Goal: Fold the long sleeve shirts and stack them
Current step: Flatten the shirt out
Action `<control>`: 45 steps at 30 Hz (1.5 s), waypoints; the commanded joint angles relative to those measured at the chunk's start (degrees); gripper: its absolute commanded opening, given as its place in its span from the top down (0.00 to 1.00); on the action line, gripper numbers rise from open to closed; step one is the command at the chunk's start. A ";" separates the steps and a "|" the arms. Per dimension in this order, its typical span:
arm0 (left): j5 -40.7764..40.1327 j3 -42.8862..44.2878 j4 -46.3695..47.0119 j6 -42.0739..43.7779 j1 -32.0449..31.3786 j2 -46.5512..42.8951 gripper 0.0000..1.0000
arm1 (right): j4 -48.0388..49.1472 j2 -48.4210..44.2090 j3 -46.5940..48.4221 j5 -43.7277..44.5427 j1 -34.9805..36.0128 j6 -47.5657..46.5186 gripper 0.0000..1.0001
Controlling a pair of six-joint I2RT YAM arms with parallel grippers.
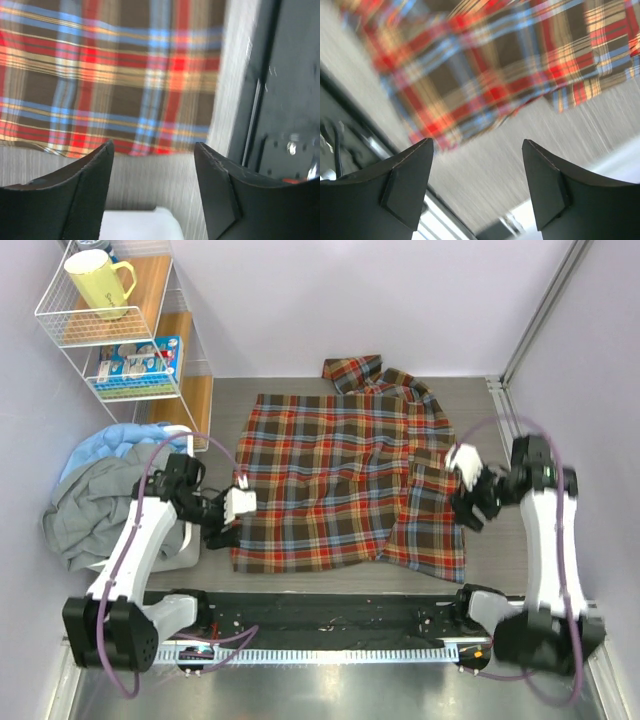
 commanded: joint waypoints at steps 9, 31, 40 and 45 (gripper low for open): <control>7.96 8.35 17.37 -26.39 -0.27 13.45 0.28 | 28.45 45.81 26.72 4.20 2.13 47.03 0.18; 7.69 3.34 21.07 -24.72 -0.36 11.34 0.25 | 31.00 60.69 29.20 12.91 2.05 53.03 0.36; 8.04 3.51 21.07 -24.72 -0.36 10.99 0.25 | 30.39 58.40 28.14 17.39 2.13 56.19 0.28; 8.04 3.33 21.15 -24.55 -0.36 11.26 0.25 | 29.60 59.19 28.05 14.67 2.05 56.19 0.35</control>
